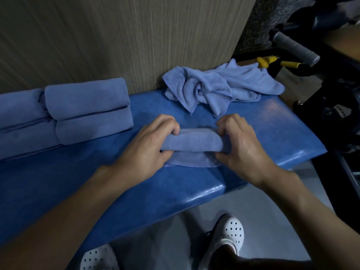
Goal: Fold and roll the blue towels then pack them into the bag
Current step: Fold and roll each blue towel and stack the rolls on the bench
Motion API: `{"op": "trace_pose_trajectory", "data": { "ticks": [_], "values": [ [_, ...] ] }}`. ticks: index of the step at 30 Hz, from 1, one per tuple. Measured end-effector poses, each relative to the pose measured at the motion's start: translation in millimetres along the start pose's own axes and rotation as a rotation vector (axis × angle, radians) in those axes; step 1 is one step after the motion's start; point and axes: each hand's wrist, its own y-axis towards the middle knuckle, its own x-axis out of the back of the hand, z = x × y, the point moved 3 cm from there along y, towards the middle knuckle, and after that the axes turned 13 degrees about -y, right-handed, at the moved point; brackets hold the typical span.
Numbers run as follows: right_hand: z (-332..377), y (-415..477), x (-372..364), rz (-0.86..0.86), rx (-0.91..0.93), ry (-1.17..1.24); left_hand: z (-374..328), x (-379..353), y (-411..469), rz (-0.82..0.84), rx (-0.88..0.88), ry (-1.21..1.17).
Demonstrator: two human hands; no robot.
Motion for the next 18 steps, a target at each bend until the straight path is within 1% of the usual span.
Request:
{"op": "trace_pose_trajectory", "data": {
  "ticks": [3,5,9,12,14,16,18],
  "values": [
    [0.2,-7.4,-3.5,0.07,0.019,0.018,3.7,-2.8,-5.4,0.108,0.039,-0.019],
    [-0.1,-11.9,-4.0,0.111,0.0,0.056,2.4,-3.2,-8.8,0.135,0.044,-0.065],
    [1.3,-18.7,-1.5,0.097,-0.028,0.171,-1.1,-4.7,-8.4,0.056,0.073,-0.18],
    [-1.2,-22.4,-1.2,0.102,-0.095,0.208,0.7,-6.1,-6.6,0.046,0.066,-0.182],
    [-5.4,-25.4,-2.9,0.144,-0.128,0.201,3.9,-7.9,-7.5,0.111,0.104,-0.173],
    [-6.9,-27.0,-3.5,0.174,-0.124,0.193,6.7,-8.6,-10.2,0.181,0.16,-0.157],
    [-6.3,-27.8,-2.9,0.195,-0.113,0.219,4.6,-8.4,-12.4,0.207,0.158,-0.141]
  ]
}}
